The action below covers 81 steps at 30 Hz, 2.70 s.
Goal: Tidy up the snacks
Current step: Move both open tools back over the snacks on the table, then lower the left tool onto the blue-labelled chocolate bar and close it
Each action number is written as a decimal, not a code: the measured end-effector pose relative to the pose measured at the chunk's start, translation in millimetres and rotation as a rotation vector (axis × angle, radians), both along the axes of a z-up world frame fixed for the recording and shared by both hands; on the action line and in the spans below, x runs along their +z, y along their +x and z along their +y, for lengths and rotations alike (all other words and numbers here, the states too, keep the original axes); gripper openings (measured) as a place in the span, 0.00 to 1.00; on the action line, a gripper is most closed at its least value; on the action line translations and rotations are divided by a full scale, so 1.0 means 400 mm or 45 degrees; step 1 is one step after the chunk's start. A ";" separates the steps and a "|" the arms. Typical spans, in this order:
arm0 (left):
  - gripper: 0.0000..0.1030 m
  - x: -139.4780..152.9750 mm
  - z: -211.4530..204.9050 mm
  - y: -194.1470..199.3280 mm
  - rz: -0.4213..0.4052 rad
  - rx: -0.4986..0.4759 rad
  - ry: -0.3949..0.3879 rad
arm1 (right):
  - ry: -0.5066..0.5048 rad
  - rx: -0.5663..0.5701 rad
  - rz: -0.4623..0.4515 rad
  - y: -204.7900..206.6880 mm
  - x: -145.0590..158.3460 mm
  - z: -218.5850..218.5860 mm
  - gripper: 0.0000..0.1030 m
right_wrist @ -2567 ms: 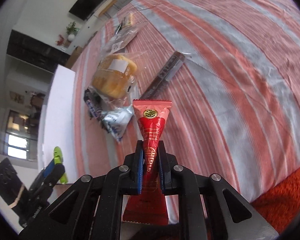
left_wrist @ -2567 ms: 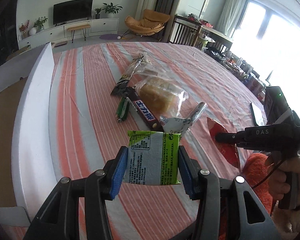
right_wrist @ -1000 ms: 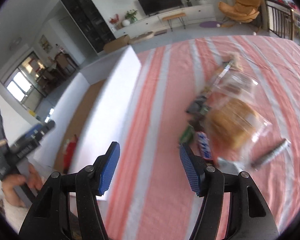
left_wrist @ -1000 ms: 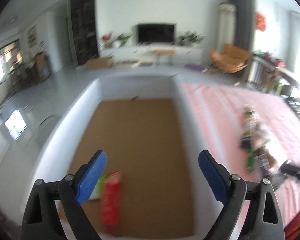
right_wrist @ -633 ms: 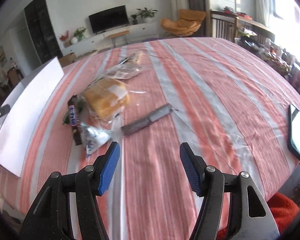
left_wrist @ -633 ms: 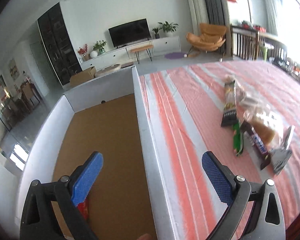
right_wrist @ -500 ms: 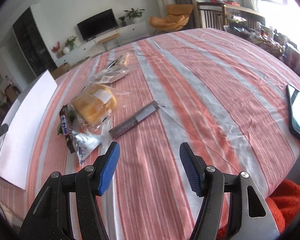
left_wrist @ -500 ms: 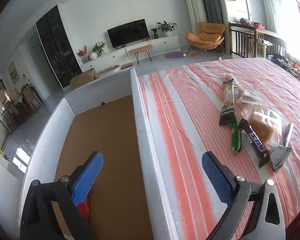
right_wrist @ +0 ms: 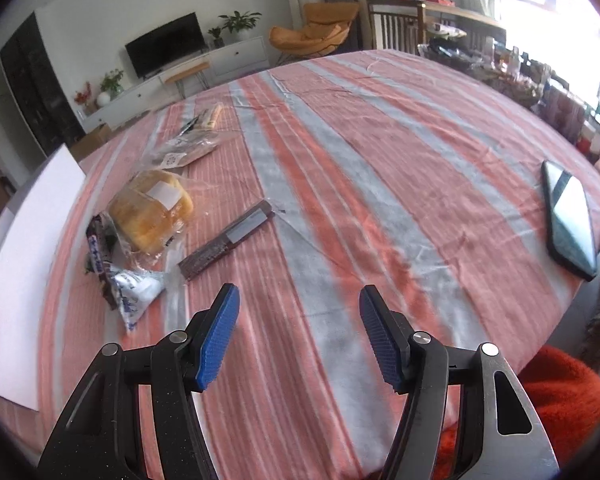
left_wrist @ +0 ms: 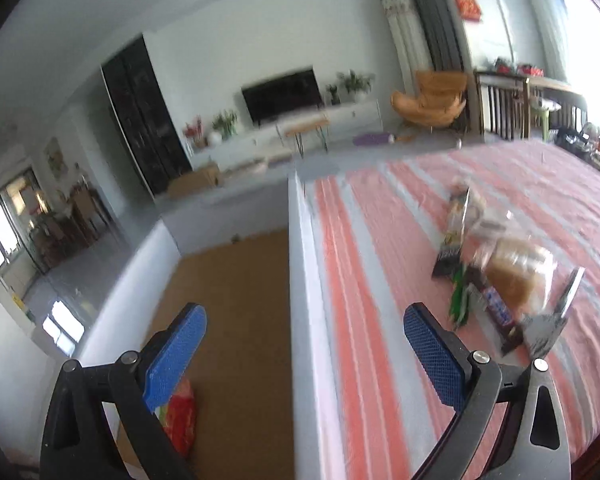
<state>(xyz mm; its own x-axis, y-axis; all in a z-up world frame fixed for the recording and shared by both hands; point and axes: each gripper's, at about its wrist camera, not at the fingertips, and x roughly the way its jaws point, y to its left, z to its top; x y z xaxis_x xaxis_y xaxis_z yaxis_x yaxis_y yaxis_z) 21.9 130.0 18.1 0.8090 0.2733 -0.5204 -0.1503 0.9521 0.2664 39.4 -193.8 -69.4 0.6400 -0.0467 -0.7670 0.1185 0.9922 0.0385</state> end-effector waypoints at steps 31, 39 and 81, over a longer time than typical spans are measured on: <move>1.00 -0.344 -0.255 0.132 0.529 -0.305 -0.368 | -0.014 -0.075 0.207 0.040 -0.081 -0.063 0.74; 1.00 -0.349 -0.246 0.129 0.501 -0.299 -0.355 | -0.015 -0.075 0.206 0.041 -0.081 -0.063 0.74; 1.00 -0.351 -0.251 0.128 0.468 -0.298 -0.354 | -0.004 -0.018 0.247 0.062 -0.089 -0.043 0.90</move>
